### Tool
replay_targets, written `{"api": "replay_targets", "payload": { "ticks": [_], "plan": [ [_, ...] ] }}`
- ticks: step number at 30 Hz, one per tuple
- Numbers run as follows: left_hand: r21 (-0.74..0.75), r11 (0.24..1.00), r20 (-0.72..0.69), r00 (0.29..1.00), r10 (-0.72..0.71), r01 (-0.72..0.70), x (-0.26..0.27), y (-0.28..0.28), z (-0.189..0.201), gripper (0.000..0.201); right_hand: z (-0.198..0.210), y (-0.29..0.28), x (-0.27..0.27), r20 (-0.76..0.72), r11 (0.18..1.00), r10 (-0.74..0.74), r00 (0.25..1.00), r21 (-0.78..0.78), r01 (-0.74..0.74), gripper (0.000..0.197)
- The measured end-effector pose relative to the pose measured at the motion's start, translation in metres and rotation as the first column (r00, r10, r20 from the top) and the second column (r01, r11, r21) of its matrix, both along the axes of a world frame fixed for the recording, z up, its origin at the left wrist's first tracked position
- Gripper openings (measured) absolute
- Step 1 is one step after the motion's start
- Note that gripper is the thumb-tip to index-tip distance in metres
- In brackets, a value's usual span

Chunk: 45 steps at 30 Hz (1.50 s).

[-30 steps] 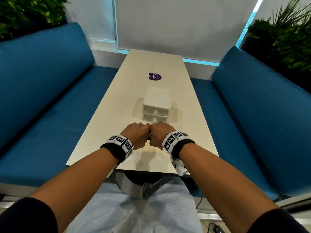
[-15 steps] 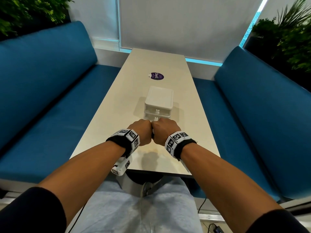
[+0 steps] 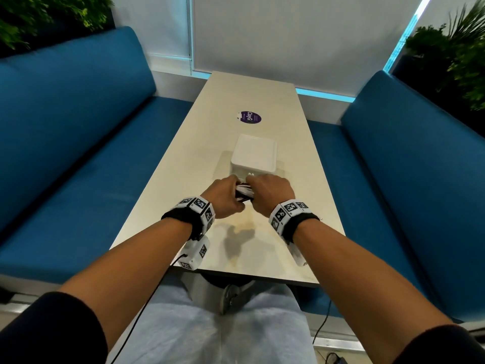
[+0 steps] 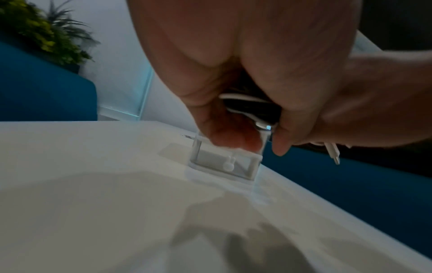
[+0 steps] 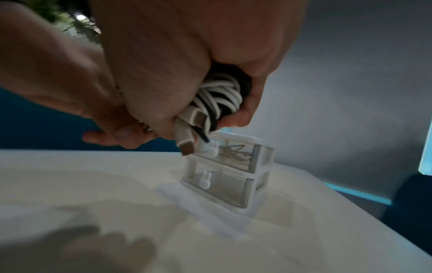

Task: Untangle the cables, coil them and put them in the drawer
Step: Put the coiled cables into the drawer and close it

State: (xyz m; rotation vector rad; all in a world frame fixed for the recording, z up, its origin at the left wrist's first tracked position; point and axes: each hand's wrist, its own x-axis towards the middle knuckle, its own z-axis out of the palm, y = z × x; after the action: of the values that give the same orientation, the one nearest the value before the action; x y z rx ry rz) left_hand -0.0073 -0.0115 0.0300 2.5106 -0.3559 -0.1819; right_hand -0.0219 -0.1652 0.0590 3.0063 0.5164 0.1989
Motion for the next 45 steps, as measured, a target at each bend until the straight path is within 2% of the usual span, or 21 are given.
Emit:
{"api": "replay_targets", "payload": {
  "ticks": [1, 3, 6, 8, 13, 17, 22, 27, 34, 39, 42, 45],
  "plan": [
    [-0.029, 0.999, -0.013, 0.999, 0.042, -0.042, 0.007, 0.002, -0.002, 0.049, 0.002, -0.005, 0.006, 0.024, 0.999, -0.029, 0.999, 0.038, 0.028, 0.023],
    [-0.043, 0.991, -0.066, 0.99, 0.126, -0.129, 0.02, 0.009, -0.014, 0.048, 0.005, -0.016, 0.02, 0.065, 0.99, -0.093, 0.994, 0.11, 0.085, 0.025],
    [0.059, 0.978, -0.094, 0.974, 0.205, -0.2, 0.03, 0.013, -0.03, 0.024, 0.005, -0.026, 0.042, 0.089, 0.976, -0.116, 0.989, 0.198, 0.096, 0.03],
    [0.1, 0.969, -0.075, 0.969, 0.234, -0.226, 0.033, 0.008, -0.036, 0.017, 0.004, -0.026, 0.057, 0.055, 0.984, -0.07, 0.996, 0.17, 0.06, 0.039],
    [0.137, 0.961, -0.058, 0.967, 0.248, -0.238, 0.039, -0.011, -0.049, 0.02, -0.003, -0.019, 0.069, -0.036, 0.988, 0.011, 0.999, 0.153, -0.006, 0.019],
    [0.177, 0.961, -0.068, 0.971, 0.228, -0.213, 0.035, -0.019, -0.06, 0.021, -0.012, -0.022, 0.062, -0.014, 0.974, -0.024, 1.0, 0.227, 0.027, 0.021],
    [0.181, 0.962, -0.097, 0.969, 0.225, -0.206, 0.017, -0.031, -0.064, 0.025, -0.012, -0.026, 0.043, 0.019, 0.975, -0.014, 1.0, 0.22, 0.01, 0.023],
    [0.212, 0.966, -0.061, 0.984, 0.167, -0.151, 0.002, -0.038, -0.07, 0.045, -0.013, -0.018, 0.019, 0.015, 0.973, -0.014, 1.0, 0.231, 0.011, 0.023],
    [0.109, 0.966, -0.025, 0.971, 0.237, -0.233, -0.006, -0.041, -0.07, 0.037, -0.005, -0.012, 0.005, -0.01, 0.97, -0.048, 0.999, 0.238, 0.049, 0.023],
    [0.178, 0.967, 0.026, 0.983, 0.181, -0.183, -0.011, -0.037, -0.064, 0.04, -0.006, -0.008, 0.004, -0.028, 0.967, -0.076, 0.997, 0.242, 0.081, 0.025],
    [0.183, 0.957, -0.014, 0.973, 0.232, -0.226, -0.013, -0.03, -0.059, 0.043, -0.005, -0.006, 0.005, -0.018, 0.966, -0.088, 0.996, 0.244, 0.09, 0.024],
    [0.148, 0.943, -0.135, 0.939, 0.317, -0.297, -0.009, -0.023, -0.056, 0.043, -0.005, -0.004, 0.004, -0.019, 0.963, -0.092, 0.996, 0.251, 0.093, 0.023]
  ]
}}
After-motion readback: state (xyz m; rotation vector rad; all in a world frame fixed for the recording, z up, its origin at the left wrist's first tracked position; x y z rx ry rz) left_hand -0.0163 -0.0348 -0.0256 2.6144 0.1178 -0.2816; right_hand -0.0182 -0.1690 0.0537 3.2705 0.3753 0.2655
